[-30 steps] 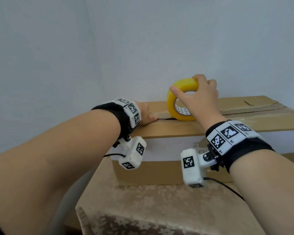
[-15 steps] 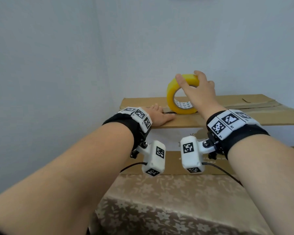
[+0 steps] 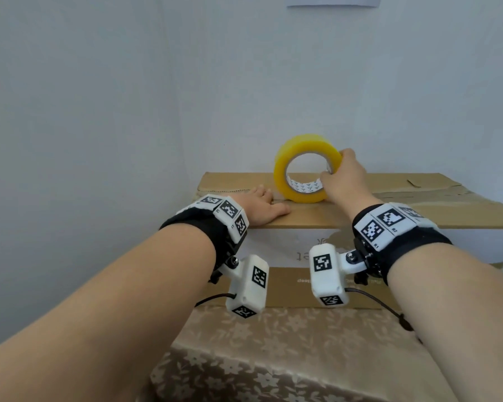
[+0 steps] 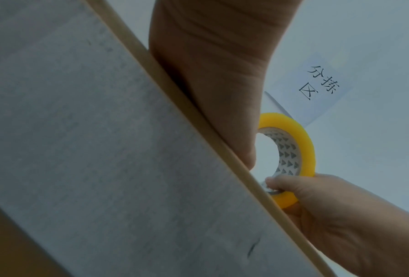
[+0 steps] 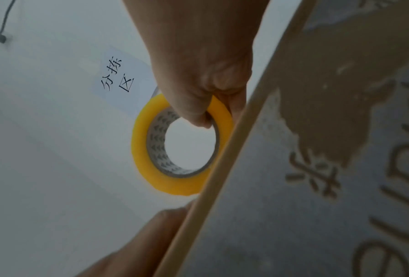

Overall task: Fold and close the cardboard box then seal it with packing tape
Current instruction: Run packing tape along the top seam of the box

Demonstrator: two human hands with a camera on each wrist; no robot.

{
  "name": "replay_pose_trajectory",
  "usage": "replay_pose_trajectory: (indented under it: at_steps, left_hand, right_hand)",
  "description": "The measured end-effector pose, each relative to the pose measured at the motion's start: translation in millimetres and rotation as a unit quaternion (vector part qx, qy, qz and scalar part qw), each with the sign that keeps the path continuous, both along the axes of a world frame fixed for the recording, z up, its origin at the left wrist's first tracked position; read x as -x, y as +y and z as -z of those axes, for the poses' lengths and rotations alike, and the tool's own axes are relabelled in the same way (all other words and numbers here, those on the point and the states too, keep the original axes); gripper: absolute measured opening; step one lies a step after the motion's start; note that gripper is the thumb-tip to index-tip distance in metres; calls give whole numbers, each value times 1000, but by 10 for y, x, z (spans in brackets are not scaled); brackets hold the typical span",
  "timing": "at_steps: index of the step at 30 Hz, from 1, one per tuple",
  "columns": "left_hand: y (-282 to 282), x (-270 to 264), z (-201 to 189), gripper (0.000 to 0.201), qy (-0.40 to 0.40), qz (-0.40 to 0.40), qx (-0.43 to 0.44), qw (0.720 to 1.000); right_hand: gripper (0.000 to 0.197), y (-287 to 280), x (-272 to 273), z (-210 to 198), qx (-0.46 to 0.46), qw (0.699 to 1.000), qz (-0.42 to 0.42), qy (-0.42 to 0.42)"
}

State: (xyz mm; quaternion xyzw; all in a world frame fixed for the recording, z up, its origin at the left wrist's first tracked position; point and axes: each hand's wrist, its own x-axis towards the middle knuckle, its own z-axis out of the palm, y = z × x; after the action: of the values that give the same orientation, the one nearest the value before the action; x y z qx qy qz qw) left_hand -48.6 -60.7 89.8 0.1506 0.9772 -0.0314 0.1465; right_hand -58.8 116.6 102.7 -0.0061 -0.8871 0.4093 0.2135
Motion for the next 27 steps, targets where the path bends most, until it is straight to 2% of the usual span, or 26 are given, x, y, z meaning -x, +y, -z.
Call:
replay_pose_trajectory:
  at_steps: [3,5,9,11,13,18,27]
  left_hand:
    - [6,-11,0,97,3,-18,-14,1000]
    - [11,-16,-3,93,2,-30,-23,999]
    - [34,-32,-23,84,8,-56,-39,998]
    - [62,-34,-35,78,14,-69,-38,997]
    - [98,-52,-69,77,13,-70,-29,997]
    - [156,-152,-136,72,4,-63,-34,997]
    - [245,-164,-146,68,22,-56,-65,996]
  right_hand:
    - [34,152,7,-41,-36,999,-5,10]
    - [37,317,15,-71,-56,998,12,27]
    - [42,853,-34,-168,-165,982,85,47]
    - [44,1006,-82,-159,-191,976,89,54]
    - [45,1035,-89,-92,-162,981,85,58]
    - [45,1031,-34,77,-8,996,78,40]
    - [36,1042,20,123,2,994,109,11]
